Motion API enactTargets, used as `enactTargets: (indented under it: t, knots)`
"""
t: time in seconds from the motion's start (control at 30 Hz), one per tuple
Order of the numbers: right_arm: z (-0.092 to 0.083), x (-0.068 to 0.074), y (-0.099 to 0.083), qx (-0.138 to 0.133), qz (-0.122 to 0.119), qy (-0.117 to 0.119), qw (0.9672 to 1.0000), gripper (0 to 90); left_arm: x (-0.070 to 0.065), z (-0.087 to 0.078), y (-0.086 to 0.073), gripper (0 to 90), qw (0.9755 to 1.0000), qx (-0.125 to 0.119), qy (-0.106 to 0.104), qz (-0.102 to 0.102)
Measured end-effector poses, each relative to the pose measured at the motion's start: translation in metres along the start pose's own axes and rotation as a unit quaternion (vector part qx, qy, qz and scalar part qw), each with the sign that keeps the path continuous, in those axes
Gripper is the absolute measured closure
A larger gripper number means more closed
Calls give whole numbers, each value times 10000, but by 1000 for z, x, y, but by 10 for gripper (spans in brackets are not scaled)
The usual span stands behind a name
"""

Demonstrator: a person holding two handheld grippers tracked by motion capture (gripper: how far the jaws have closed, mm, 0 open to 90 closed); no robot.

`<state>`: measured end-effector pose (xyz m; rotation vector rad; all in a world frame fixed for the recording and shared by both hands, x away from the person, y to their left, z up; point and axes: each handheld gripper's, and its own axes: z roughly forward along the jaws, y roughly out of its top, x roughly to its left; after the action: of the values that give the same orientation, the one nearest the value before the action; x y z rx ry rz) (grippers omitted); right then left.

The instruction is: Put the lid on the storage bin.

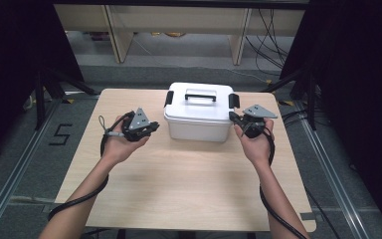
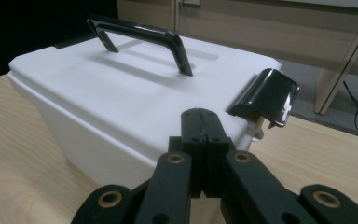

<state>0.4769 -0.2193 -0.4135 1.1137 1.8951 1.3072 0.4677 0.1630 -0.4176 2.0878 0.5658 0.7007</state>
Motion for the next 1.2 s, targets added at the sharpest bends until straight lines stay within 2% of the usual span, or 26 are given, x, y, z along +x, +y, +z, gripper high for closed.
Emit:
enactTargets:
  t: [0.07,0.1,0.17,0.2,0.23,0.27,0.33,0.4,0.43,0.5,0.53,0.63,0.67,0.73,0.83,0.87,0.9,0.93,0.97,1.0,1.03,1.07,1.1,1.13,1.17,1.2]
  knots:
    - [-1,-1,1,45,-11,30,10000,900,1,-5,-3,844,9999,-69,33,-114]
    - [0,-2,2,-58,-65,52,9999,900,1,-7,-5,842,9996,-191,77,-213]
    - [-6,0,4,-62,-20,35,10000,892,1,-14,-8,831,9992,-270,147,-250]
    - [-9,-2,4,-155,-112,39,9998,880,1,-18,-9,821,9989,-319,216,-248]
    - [-13,0,5,-168,-46,24,9998,869,2,-21,-10,808,9985,-383,274,-274]
    - [-16,-3,5,-248,-132,16,9996,857,2,-25,-12,792,9980,-441,335,-304]
    - [-24,-3,3,-289,-31,-3,9996,836,1,-33,-15,751,9967,-558,413,-415]
    - [-34,-7,-2,-223,-22,-63,9997,806,1,-41,-18,708,9955,-630,504,-505]
    - [-38,-10,-4,-297,-65,-94,9995,786,1,-45,-20,681,9948,-652,541,-565]
    - [-49,-14,-11,-267,18,-167,9995,755,2,-54,-26,635,9932,-724,601,-692]
    - [-54,-19,-14,-234,-61,-183,9995,743,2,-58,-29,607,9922,-767,671,-717]
    - [-71,-28,-28,-259,20,-335,9991,702,5,-71,-42,532,9881,-936,800,-919]
    - [-75,-28,-32,-241,171,-377,9989,692,6,-75,-46,508,9865,-979,873,-978]
    - [-85,-36,-40,-196,84,-449,9988,674,6,-81,-56,451,9834,-994,1063,-1084]
    - [-96,-43,-53,-221,185,-544,9981,647,7,-87,-69,390,9795,-1048,1242,-1192]
    - [-102,-43,-56,-97,319,-600,9976,638,7,-90,-74,378,9778,-1028,1323,-1262]
    - [-106,-46,-61,-103,271,-592,9978,630,7,-92,-78,370,9767,-1028,1365,-1301]
    - [-108,-48,-64,-93,238,-603,9979,626,7,-93,-82,367,9745,-1079,1413,-1366]
    - [-112,-47,-68,-49,389,-686,9969,622,7,-96,-87,362,9727,-1064,1487,-1429]
    - [-115,-49,-72,-42,388,-694,9968,615,7,-98,-93,355,9697,-1090,1565,-1529]
    - [-118,-51,-77,-66,447,-768,9960,609,7,-99,-97,351,9679,-1124,1595,-1581]
    - [-120,-53,-80,-73,399,-700,9967,605,7,-101,-103,348,9666,-1084,1637,-1646]
    - [-121,-54,-84,-137,505,-718,9960,600,6,-102,-108,346,9643,-1106,1675,-1725]
    - [-124,-54,-89,-102,555,-773,9954,593,4,-102,-116,343,9615,-1149,1716,-1811]
    - [-126,-55,-94,-59,542,-845,9949,583,2,-103,-122,339,9602,-1094,1753,-1881]
    - [-125,-57,-99,-116,510,-724,9960,570,0,-103,-127,337,9589,-1099,1768,-1928]
